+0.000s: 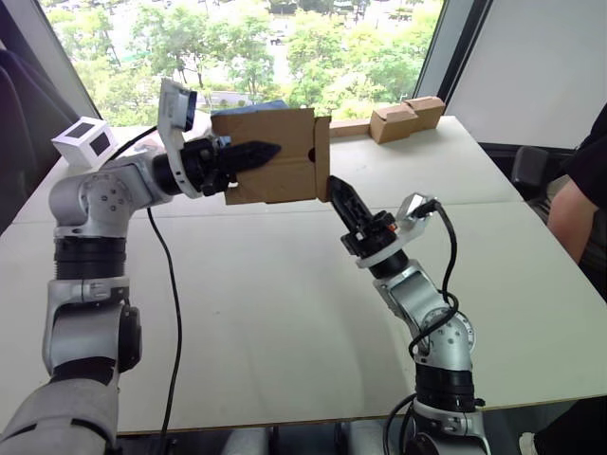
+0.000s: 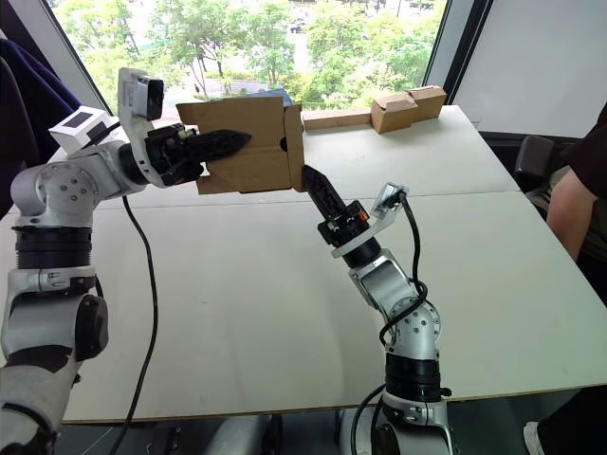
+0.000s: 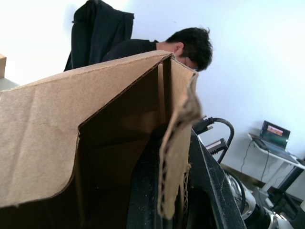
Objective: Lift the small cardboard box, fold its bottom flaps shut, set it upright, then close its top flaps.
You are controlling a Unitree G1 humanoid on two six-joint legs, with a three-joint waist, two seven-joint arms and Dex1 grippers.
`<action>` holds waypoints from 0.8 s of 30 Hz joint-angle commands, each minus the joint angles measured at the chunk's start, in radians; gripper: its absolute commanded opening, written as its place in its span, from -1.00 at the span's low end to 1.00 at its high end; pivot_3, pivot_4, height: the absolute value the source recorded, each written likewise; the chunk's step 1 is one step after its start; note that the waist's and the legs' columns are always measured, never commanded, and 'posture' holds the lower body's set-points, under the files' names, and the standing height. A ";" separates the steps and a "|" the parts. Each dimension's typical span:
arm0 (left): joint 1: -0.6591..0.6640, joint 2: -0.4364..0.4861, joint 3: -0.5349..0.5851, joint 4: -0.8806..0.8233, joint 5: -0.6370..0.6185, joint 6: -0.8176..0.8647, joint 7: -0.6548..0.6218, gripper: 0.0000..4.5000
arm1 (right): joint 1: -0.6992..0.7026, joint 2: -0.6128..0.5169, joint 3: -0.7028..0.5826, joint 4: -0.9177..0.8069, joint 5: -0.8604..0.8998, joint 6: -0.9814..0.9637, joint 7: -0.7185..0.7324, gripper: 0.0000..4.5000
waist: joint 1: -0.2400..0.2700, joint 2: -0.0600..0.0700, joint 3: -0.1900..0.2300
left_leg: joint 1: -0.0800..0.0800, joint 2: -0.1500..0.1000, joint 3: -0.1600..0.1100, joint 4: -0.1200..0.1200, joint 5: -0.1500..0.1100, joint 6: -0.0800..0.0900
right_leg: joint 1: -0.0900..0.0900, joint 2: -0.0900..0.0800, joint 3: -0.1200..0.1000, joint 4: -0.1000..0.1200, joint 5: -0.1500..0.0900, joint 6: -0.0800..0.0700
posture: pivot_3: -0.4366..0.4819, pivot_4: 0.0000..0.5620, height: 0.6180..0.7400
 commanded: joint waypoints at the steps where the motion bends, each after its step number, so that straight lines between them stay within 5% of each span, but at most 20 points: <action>1: -0.024 0.002 0.025 -0.021 -0.010 -0.018 -0.002 -1.00 | -0.021 0.004 0.009 -0.040 -0.001 -0.010 0.006 -0.60 | 0.000 0.000 0.000 | 0.000 0.000 0.000 0.000 0.000 0.000 | 0.000 0.000 0.000 0.000 0.000 0.000 | -0.05 -0.47 1.00; 24: -0.011 0.006 0.029 -0.019 -0.006 -0.031 0.017 -1.00 | -0.053 0.008 0.004 -0.030 -0.014 -0.031 0.013 -0.60 | 0.000 0.000 0.000 | 0.000 0.000 0.000 0.000 0.000 0.000 | 0.000 0.000 0.000 0.000 0.000 0.000 | -0.05 -0.47 1.00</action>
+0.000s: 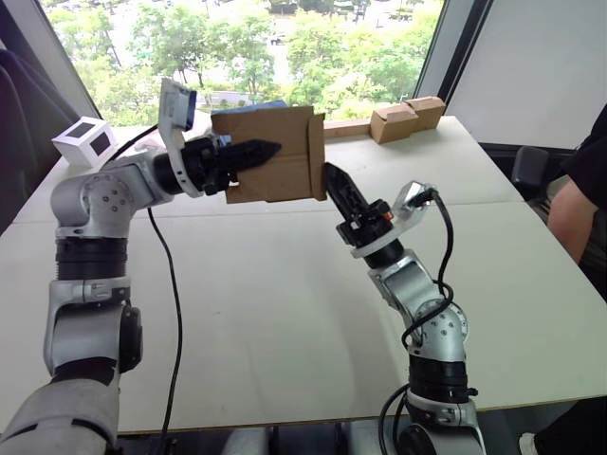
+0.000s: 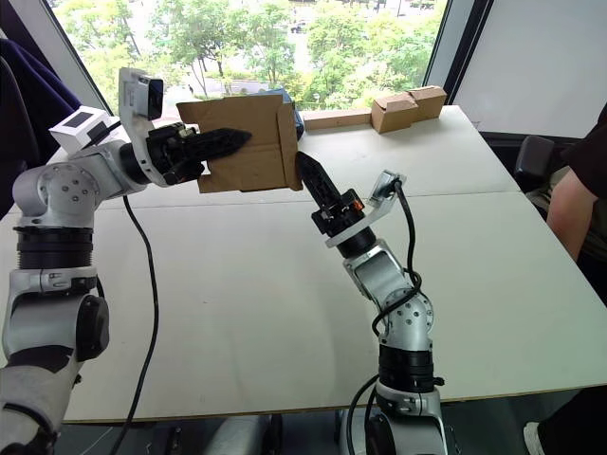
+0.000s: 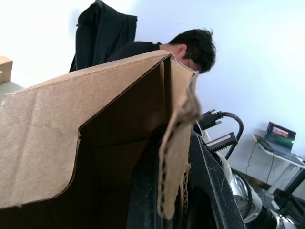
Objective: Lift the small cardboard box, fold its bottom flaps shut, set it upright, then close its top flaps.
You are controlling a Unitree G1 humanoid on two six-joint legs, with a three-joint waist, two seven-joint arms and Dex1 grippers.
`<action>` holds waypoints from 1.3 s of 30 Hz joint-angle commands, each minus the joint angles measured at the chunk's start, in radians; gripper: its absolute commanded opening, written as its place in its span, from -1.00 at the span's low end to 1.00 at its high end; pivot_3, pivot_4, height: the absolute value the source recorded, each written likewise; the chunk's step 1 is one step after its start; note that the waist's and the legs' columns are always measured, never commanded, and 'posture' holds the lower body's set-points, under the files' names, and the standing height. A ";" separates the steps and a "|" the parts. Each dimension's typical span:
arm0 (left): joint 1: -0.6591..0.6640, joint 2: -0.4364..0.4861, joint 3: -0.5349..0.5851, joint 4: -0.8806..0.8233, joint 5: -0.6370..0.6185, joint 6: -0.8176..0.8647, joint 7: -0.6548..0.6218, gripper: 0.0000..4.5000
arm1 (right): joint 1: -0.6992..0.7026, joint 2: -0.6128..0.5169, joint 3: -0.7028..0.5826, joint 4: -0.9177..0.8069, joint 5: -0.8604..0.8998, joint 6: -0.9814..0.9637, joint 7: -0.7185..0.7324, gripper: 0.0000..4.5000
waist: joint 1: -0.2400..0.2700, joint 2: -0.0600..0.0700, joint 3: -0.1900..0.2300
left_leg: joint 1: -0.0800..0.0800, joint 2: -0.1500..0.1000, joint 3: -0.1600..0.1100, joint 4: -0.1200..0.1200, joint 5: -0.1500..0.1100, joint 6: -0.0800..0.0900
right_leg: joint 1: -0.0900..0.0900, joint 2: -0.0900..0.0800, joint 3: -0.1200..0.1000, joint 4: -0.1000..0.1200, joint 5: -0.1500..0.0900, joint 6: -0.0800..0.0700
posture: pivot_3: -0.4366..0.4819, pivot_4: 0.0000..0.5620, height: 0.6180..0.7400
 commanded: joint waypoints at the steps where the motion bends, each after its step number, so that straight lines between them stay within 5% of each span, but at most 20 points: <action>1: -0.013 0.011 0.029 -0.018 -0.006 -0.012 0.001 -1.00 | 0.003 -0.019 0.000 -0.035 0.004 0.005 0.031 -0.60 | 0.000 0.000 0.000 | 0.000 0.000 0.000 0.000 0.000 0.000 | 0.000 0.000 0.000 0.000 0.000 0.000 | -0.05 -0.47 1.00; 13: -0.012 0.006 0.027 -0.019 -0.009 -0.009 0.004 -1.00 | 0.003 -0.047 0.045 -0.016 -0.153 -0.037 0.037 -0.60 | 0.000 0.000 0.000 | 0.000 0.000 0.000 0.000 0.000 0.000 | 0.000 0.000 0.000 0.000 0.000 0.000 | -0.05 -0.47 1.00; 39: 0.007 0.001 0.018 -0.023 -0.003 -0.009 0.007 -1.00 | 0.002 -0.014 0.051 -0.044 -0.129 0.000 0.055 -0.60 | 0.001 0.000 0.000 | 0.000 0.000 0.000 0.000 0.000 0.000 | 0.000 0.000 0.000 0.000 0.000 0.000 | -0.05 -0.47 1.00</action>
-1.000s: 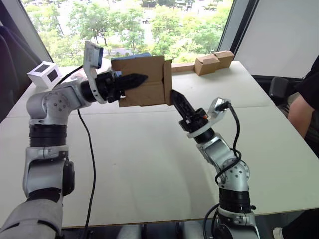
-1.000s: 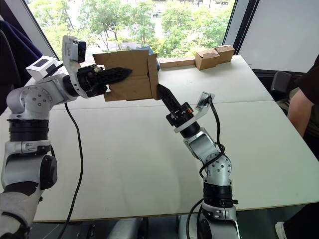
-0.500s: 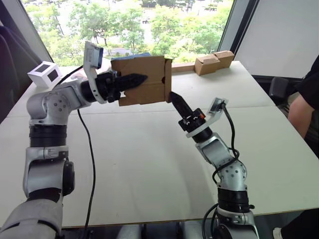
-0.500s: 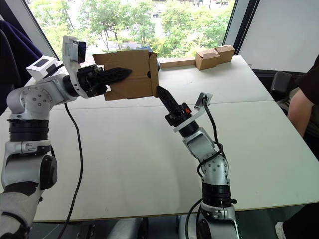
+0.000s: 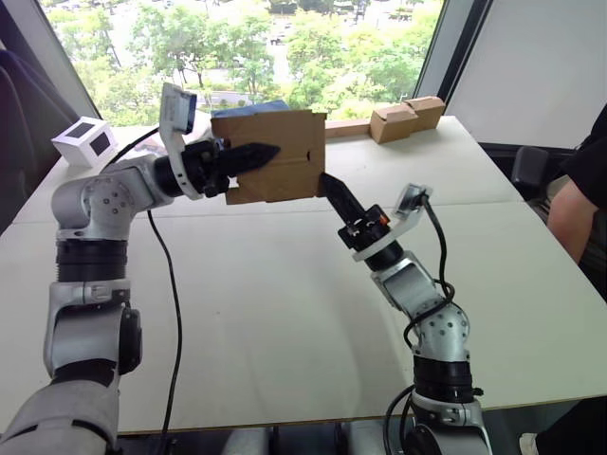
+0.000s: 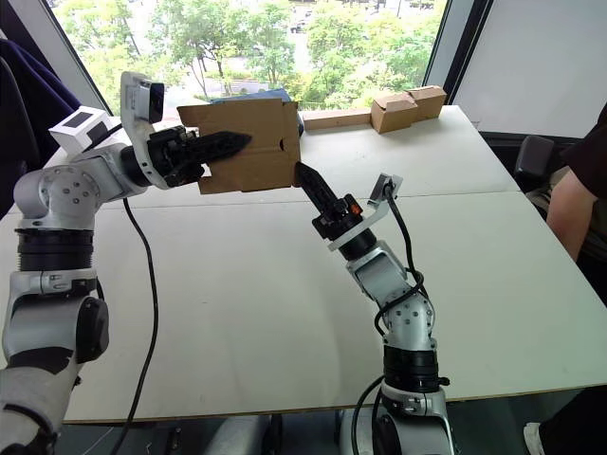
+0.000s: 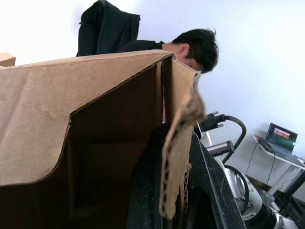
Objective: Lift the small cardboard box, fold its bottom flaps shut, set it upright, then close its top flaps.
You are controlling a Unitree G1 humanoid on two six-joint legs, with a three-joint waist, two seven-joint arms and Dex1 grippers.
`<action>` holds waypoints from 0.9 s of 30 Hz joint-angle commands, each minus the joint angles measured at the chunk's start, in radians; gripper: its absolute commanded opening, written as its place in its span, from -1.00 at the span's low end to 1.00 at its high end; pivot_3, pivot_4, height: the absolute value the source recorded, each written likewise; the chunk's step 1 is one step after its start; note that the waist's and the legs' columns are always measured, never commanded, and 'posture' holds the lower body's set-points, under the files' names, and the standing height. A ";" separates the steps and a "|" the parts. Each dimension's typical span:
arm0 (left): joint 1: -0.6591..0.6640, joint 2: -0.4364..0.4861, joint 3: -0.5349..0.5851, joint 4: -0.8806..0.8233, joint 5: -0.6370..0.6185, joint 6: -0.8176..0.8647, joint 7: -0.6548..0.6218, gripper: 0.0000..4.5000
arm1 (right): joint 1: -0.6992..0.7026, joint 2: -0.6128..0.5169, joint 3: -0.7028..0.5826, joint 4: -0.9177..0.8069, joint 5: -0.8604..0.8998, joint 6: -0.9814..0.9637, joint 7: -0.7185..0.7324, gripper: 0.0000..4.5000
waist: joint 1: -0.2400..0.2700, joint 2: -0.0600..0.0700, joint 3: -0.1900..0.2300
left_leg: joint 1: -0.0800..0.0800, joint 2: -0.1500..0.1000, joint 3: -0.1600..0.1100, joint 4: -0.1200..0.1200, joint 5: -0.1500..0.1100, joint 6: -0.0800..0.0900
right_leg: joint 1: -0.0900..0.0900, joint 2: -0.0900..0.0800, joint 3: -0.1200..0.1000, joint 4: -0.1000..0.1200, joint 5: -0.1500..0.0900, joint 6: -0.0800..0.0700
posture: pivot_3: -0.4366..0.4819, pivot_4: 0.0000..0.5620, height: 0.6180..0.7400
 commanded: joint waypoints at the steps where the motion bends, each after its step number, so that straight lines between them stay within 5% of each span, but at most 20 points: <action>1: -0.006 0.000 0.018 -0.024 -0.004 -0.009 0.002 -1.00 | -0.007 0.018 0.027 -0.050 0.015 0.008 0.015 -0.60 | 0.000 0.000 0.000 | 0.000 0.000 0.000 0.000 0.000 0.000 | 0.000 0.000 0.000 0.000 0.000 0.000 | -0.05 -0.47 1.00; 17: -0.013 -0.009 0.026 -0.009 0.013 -0.016 0.009 -1.00 | -0.015 0.072 0.075 -0.111 0.068 0.060 -0.005 -0.60 | 0.001 0.000 0.000 | 0.000 0.000 0.000 0.000 0.000 0.000 | 0.000 0.000 0.000 0.000 0.000 0.000 | -0.05 -0.47 1.00; 27: -0.011 -0.002 0.040 -0.011 0.010 -0.014 0.012 -1.00 | 0.026 -0.080 -0.054 -0.123 0.109 0.058 0.007 -0.60 | 0.001 0.000 0.000 | 0.000 0.000 0.000 0.000 0.000 0.000 | 0.000 0.000 0.000 0.000 0.000 0.000 | -0.05 -0.47 1.00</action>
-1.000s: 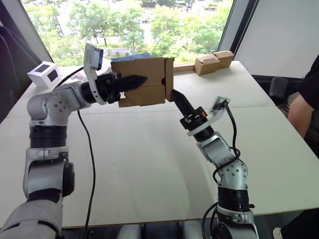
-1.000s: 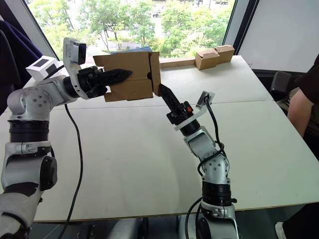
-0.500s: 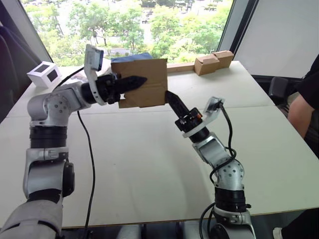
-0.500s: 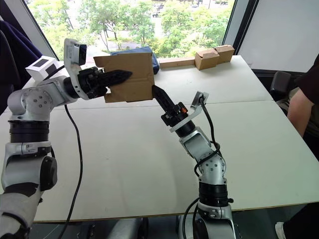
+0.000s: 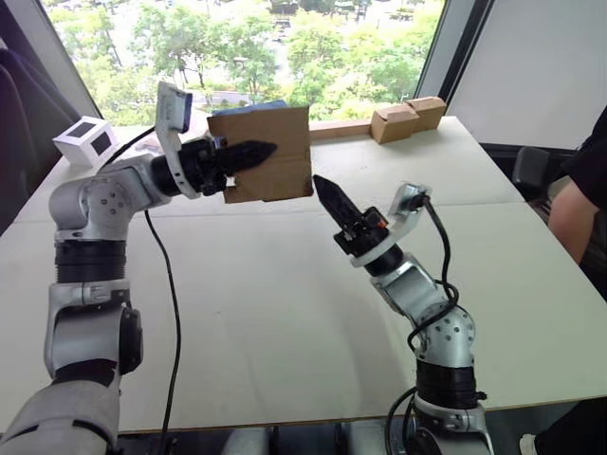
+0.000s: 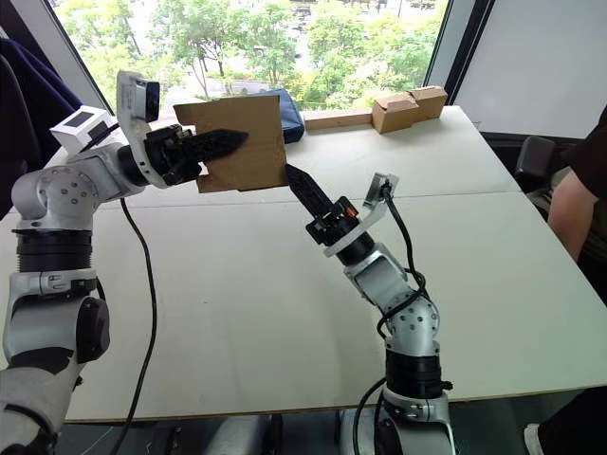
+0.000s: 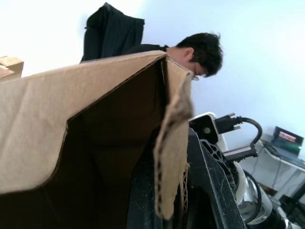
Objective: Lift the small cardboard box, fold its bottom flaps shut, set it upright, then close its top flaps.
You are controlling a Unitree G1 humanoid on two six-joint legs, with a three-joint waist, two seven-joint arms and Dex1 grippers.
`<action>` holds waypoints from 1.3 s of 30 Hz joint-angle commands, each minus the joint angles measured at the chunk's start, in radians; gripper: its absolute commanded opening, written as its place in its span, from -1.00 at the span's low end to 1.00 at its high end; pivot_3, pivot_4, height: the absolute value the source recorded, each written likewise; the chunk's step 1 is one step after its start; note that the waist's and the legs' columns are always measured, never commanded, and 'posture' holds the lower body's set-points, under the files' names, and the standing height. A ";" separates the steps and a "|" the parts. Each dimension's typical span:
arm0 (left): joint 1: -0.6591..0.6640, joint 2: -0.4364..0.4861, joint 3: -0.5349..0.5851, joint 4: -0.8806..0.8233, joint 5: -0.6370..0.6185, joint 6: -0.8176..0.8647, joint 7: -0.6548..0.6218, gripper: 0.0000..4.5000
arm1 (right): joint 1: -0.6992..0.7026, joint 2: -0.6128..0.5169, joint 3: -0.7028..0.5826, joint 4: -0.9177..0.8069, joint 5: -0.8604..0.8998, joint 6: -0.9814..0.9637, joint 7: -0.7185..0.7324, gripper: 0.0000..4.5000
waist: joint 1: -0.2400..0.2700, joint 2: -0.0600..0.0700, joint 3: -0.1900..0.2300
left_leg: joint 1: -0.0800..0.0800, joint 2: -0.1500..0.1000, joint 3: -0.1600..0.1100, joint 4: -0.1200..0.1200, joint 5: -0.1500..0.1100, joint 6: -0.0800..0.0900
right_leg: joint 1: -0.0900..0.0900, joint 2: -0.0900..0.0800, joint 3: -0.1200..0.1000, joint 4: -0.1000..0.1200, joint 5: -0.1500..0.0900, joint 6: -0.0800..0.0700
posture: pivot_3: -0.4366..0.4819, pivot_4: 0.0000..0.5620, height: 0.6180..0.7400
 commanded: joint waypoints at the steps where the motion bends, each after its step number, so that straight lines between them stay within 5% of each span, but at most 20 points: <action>1: -0.012 0.002 0.019 -0.014 -0.008 -0.010 0.002 -1.00 | 0.004 -0.049 -0.052 -0.050 0.036 -0.012 0.014 -0.60 | 0.000 0.000 0.000 | 0.000 0.000 0.000 0.000 0.000 0.000 | 0.000 0.000 0.000 0.000 0.000 0.000 | -0.05 -0.47 1.00; 7: -0.011 -0.001 0.013 -0.020 -0.014 -0.002 -0.003 -1.00 | 0.001 -0.075 -0.087 -0.028 0.015 -0.042 -0.003 -0.60 | 0.000 0.000 0.000 | 0.000 0.000 0.000 0.000 0.000 0.000 | 0.000 0.000 0.000 0.000 0.000 0.000 | -0.05 -0.47 1.00; 8: -0.010 -0.002 0.012 -0.022 -0.015 -0.001 -0.004 -1.00 | -0.002 -0.075 -0.088 -0.024 0.005 -0.049 -0.008 -0.84 | -0.001 0.000 0.000 | 0.000 0.000 0.000 0.000 0.000 0.000 | 0.000 0.000 0.000 0.000 0.000 0.000 | -0.05 -0.47 1.00; 10: -0.009 -0.003 0.011 -0.027 -0.018 0.004 -0.006 -1.00 | -0.010 -0.077 -0.082 -0.016 -0.014 -0.059 -0.007 -0.97 | 0.000 0.000 0.000 | 0.000 0.000 0.000 0.000 0.000 0.000 | 0.000 0.000 0.000 0.000 0.000 0.000 | -0.05 -0.47 1.00; 25: 0.006 -0.033 0.004 -0.061 -0.035 0.034 0.003 -1.00 | -0.079 -0.075 0.086 -0.025 -0.194 -0.051 0.050 -0.97 | 0.000 0.000 0.000 | 0.000 0.000 0.000 0.000 0.000 0.000 | 0.000 0.000 0.000 0.000 0.000 0.000 | -0.05 -0.47 1.00; 30: 0.008 -0.018 -0.009 -0.063 -0.024 0.044 0.000 -1.00 | -0.050 -0.086 0.047 -0.045 -0.183 -0.050 0.024 -0.97 | 0.001 0.000 0.000 | 0.000 0.000 0.000 0.000 0.000 0.000 | 0.000 0.000 0.000 0.000 0.000 0.000 | -0.05 -0.47 1.00; 33: 0.023 0.037 -0.128 -0.138 0.078 0.019 -0.005 -1.00 | 0.013 -0.192 -0.023 -0.093 -0.165 -0.004 0.009 -0.97 | 0.005 0.000 0.000 | 0.000 0.000 0.000 0.000 0.000 0.000 | 0.000 0.000 0.000 0.000 0.000 0.000 | -0.05 -0.47 1.00; 39: -0.034 0.231 -0.444 -0.266 0.289 0.005 -0.140 -1.00 | 0.143 -0.652 -0.018 -0.200 -0.339 0.106 0.167 -0.97 | 0.005 0.000 0.001 | 0.000 -0.003 0.000 0.000 -0.001 0.002 | 0.002 -0.003 0.000 -0.002 0.000 0.000 | -0.05 -0.47 1.00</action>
